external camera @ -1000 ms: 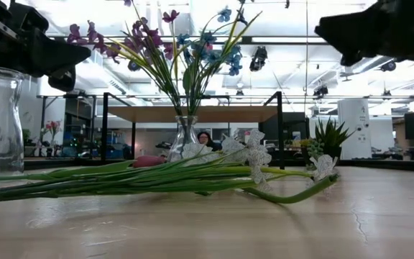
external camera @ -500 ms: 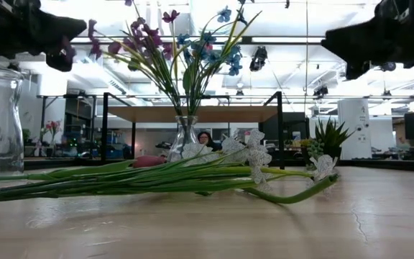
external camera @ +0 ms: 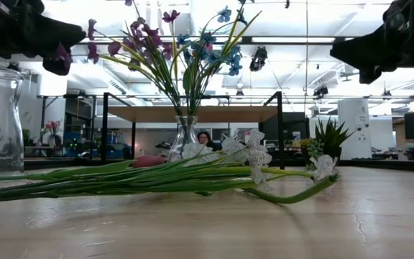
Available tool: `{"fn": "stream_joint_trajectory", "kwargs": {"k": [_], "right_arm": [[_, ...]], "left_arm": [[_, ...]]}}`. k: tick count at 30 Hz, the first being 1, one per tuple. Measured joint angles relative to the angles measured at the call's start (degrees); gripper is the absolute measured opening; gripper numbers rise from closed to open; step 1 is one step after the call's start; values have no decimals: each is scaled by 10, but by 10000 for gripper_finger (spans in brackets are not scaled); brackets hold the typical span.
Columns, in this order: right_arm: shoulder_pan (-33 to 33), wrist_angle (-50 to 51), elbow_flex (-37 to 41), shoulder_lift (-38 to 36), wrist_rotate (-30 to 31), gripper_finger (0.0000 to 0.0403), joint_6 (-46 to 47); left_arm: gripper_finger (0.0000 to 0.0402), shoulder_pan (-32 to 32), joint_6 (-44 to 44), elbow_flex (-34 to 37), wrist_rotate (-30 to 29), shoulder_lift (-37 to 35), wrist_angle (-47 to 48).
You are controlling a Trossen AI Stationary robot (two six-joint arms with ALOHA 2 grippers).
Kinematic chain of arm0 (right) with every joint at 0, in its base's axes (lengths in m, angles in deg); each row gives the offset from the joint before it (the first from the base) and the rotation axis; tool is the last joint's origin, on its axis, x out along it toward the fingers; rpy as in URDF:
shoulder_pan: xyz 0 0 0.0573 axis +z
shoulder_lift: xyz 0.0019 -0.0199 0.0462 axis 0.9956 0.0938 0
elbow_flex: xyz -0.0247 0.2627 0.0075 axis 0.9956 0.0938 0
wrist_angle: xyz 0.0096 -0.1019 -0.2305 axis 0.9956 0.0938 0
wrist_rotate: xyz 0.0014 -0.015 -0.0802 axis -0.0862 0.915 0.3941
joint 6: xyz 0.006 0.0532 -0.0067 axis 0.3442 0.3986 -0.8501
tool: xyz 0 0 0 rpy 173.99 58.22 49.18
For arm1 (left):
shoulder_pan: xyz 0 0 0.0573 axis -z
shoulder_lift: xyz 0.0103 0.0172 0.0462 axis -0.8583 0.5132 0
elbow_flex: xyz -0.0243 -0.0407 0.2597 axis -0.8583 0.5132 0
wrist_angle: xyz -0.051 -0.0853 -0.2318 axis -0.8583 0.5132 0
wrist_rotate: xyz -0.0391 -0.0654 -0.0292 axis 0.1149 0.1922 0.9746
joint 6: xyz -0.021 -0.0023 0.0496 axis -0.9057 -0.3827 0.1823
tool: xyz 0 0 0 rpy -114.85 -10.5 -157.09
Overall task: Pick and place flowers into a vace then onto a shelf
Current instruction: Put the red flower into the left transparent vase
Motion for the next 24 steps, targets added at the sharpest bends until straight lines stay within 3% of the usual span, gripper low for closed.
{"fn": "stream_joint_trajectory", "kwargs": {"k": [6,9,14,19,24], "right_arm": [[0,-5,0,1,3,72,-18],[0,-5,0,0,7,72,-20],[0,-5,0,0,40,72,-20],[0,-5,0,1,91,72,-20],[0,-5,0,0,104,72,-34]], "left_arm": [[157,0,56,-13,0,0,-11],[193,0,59,-48,3,6,-8],[206,0,58,-143,-7,46,89],[207,0,22,-224,-27,138,167],[207,2,17,-304,-26,220,218]]}}
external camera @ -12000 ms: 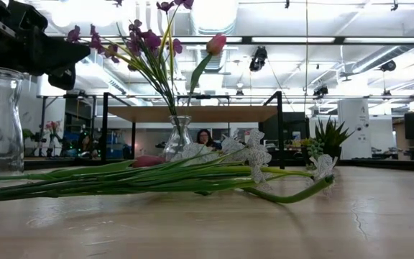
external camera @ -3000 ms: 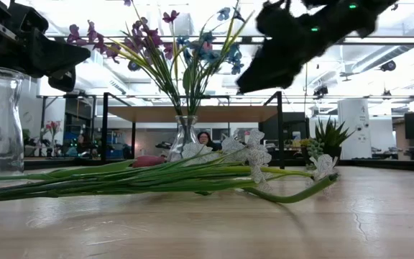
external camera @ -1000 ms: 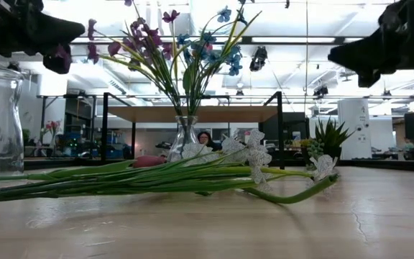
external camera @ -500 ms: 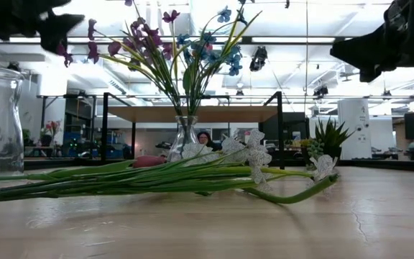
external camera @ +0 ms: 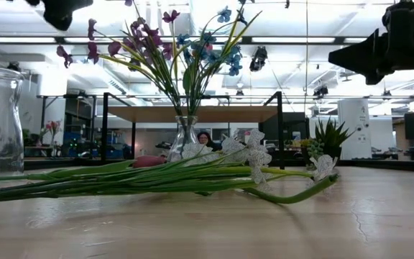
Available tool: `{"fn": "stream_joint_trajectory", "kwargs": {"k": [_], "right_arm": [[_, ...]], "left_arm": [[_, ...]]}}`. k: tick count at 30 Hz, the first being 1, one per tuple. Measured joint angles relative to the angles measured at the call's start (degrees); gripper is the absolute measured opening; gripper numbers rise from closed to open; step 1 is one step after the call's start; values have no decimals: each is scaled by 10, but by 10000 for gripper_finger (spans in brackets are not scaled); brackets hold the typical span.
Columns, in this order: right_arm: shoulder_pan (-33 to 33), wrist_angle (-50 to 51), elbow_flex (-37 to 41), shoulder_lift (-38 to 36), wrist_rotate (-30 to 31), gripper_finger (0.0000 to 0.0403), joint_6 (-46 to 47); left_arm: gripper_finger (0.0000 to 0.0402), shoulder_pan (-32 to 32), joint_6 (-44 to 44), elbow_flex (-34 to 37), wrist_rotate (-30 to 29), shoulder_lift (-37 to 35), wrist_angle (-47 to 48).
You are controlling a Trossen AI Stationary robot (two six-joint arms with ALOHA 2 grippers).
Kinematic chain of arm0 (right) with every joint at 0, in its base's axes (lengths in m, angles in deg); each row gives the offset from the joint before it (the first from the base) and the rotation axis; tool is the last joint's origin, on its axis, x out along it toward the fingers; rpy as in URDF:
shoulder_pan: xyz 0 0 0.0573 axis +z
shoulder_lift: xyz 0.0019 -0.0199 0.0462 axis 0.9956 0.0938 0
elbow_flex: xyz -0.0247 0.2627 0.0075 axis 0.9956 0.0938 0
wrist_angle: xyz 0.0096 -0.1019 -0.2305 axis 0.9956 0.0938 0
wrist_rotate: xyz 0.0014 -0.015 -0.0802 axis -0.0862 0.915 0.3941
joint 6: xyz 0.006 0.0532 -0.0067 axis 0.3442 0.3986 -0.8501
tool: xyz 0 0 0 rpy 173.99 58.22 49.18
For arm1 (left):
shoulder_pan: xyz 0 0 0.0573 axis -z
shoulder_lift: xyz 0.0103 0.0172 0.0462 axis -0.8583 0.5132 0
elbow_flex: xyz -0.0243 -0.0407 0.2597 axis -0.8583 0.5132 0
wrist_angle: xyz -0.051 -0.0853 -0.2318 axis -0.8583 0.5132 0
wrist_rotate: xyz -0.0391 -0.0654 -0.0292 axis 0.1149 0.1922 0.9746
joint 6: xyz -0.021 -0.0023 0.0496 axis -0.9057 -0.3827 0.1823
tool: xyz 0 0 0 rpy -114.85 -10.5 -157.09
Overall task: Pick and place flowers into a vace then onto a shelf
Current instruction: Put the red flower into the left transparent vase
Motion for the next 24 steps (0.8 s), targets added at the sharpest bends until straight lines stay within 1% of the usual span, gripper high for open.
{"fn": "stream_joint_trajectory", "kwargs": {"k": [4,8,12,17,20,24], "right_arm": [[0,1,0,0,0,72,20],[0,2,0,0,0,72,56],[0,2,0,0,0,72,55],[0,2,0,0,-1,72,55],[0,2,0,0,-1,72,53],[0,2,0,0,-1,72,53]], "left_arm": [[207,0,-1,-69,0,49,55],[207,1,-37,-133,0,84,120],[207,2,-57,-198,0,123,189],[207,2,-129,-279,0,181,297],[207,6,-157,-308,0,209,346],[207,9,-203,-333,0,237,357]]}}
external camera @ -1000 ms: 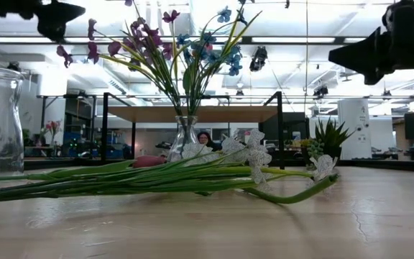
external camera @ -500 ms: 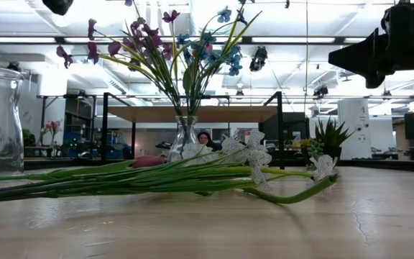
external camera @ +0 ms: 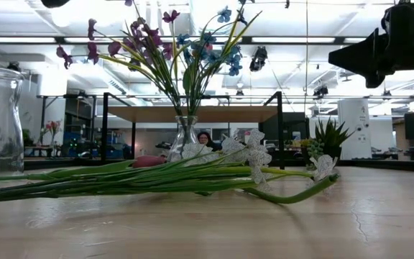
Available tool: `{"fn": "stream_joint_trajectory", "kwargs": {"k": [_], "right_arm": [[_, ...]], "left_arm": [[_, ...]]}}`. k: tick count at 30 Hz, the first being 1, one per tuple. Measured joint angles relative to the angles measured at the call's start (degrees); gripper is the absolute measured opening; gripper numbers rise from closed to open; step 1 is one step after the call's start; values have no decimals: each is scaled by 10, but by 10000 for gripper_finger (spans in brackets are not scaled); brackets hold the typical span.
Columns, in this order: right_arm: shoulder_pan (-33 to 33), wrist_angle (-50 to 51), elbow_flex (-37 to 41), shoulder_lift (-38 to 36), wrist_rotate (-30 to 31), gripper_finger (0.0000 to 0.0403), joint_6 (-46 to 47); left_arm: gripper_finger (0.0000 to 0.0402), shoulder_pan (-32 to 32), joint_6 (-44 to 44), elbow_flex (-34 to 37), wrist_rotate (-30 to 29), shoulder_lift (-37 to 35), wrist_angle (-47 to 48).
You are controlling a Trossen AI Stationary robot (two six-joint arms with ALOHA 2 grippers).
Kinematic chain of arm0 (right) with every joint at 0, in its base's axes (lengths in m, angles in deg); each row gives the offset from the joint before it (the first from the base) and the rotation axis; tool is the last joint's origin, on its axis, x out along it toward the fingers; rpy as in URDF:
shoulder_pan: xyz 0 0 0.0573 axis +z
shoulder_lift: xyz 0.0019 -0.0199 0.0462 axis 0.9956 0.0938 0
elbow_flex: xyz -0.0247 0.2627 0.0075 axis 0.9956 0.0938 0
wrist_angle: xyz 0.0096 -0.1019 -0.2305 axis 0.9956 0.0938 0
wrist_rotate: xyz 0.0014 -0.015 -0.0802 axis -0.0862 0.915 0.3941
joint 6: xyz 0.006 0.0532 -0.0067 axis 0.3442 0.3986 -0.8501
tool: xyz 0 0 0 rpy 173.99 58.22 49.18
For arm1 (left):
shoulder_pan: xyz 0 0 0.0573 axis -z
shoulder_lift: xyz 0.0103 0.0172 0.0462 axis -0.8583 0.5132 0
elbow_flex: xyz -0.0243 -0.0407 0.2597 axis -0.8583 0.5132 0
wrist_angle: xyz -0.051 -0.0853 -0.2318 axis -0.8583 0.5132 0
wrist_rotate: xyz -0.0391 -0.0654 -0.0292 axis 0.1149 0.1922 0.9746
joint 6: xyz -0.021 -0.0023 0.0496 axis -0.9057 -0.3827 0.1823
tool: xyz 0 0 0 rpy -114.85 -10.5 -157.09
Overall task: Pick and place flowers into a vace then onto a shelf
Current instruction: Put the red flower into the left transparent vase
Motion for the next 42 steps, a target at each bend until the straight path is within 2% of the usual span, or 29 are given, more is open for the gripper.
{"fn": "stream_joint_trajectory", "kwargs": {"k": [6,12,17,22,25,29,35,42], "right_arm": [[0,-2,0,0,0,72,-31],[0,-4,0,0,0,72,-32],[0,-5,0,0,0,73,-32],[0,-6,-2,0,0,72,-41],[0,-6,-5,0,0,73,-41],[0,-5,-5,0,0,73,-40],[0,-4,-5,0,0,72,-25],[0,-3,-5,0,0,72,-24]], "left_arm": [[207,27,-84,-12,-1,53,7],[207,97,-139,-10,-10,100,12],[207,162,-175,-13,-23,111,14],[207,223,-217,-33,-96,126,20],[207,257,-251,-50,-110,145,26],[207,294,-292,-73,-110,194,49],[207,332,-366,-141,-110,288,166],[207,365,-414,-218,-108,392,212]]}}
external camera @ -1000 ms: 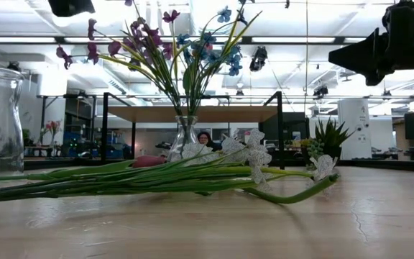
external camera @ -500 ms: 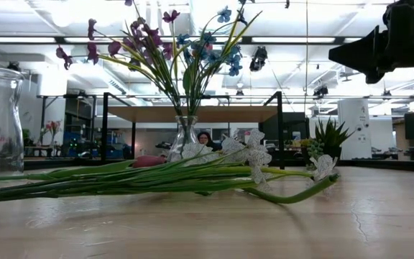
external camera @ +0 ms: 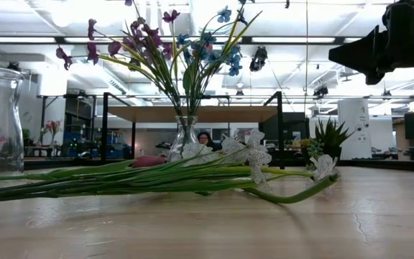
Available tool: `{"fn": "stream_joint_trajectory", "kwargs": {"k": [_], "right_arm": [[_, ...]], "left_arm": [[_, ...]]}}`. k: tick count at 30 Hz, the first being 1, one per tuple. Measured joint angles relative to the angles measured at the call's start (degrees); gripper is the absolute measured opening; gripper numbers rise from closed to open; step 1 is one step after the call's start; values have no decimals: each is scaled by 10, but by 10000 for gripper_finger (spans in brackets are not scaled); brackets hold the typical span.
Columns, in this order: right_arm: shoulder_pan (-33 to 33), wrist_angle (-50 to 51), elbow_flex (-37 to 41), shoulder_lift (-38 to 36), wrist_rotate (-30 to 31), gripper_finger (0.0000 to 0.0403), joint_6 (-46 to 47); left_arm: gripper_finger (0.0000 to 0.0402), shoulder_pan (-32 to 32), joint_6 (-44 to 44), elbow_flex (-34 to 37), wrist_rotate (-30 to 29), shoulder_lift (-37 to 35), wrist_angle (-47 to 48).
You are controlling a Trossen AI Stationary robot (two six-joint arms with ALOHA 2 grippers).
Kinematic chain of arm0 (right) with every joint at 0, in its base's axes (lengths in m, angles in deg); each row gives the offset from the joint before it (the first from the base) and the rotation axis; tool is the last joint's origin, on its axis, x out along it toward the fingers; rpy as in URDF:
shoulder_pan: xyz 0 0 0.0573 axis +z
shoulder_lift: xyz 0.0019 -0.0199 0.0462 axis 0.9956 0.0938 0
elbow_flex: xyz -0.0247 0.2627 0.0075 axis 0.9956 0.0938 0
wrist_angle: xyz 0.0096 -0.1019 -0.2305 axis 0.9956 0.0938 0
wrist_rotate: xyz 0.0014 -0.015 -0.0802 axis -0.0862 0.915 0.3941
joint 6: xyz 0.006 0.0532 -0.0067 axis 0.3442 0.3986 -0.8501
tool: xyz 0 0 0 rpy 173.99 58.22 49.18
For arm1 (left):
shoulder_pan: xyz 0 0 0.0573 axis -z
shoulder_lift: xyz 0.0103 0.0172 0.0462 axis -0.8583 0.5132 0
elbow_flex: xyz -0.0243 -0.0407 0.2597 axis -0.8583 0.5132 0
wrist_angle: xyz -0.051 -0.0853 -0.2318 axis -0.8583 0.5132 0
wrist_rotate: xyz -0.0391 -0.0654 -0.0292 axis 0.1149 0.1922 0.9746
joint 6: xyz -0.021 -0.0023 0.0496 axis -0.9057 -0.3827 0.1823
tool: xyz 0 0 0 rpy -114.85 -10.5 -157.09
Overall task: Pick and place flowers into a vace then onto a shelf
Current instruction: Put the red flower into the left transparent vase
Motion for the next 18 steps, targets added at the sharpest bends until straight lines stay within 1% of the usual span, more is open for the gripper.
{"fn": "stream_joint_trajectory", "kwargs": {"k": [5,13,16,18], "right_arm": [[0,3,0,0,0,73,5],[0,12,0,0,-1,73,29],[0,21,0,1,-1,72,36],[0,21,0,1,-1,72,34]], "left_arm": [[207,8,-26,-8,2,45,48],[207,10,-57,50,2,64,32],[207,10,-87,78,2,64,10],[207,11,-91,94,2,63,-12]]}}
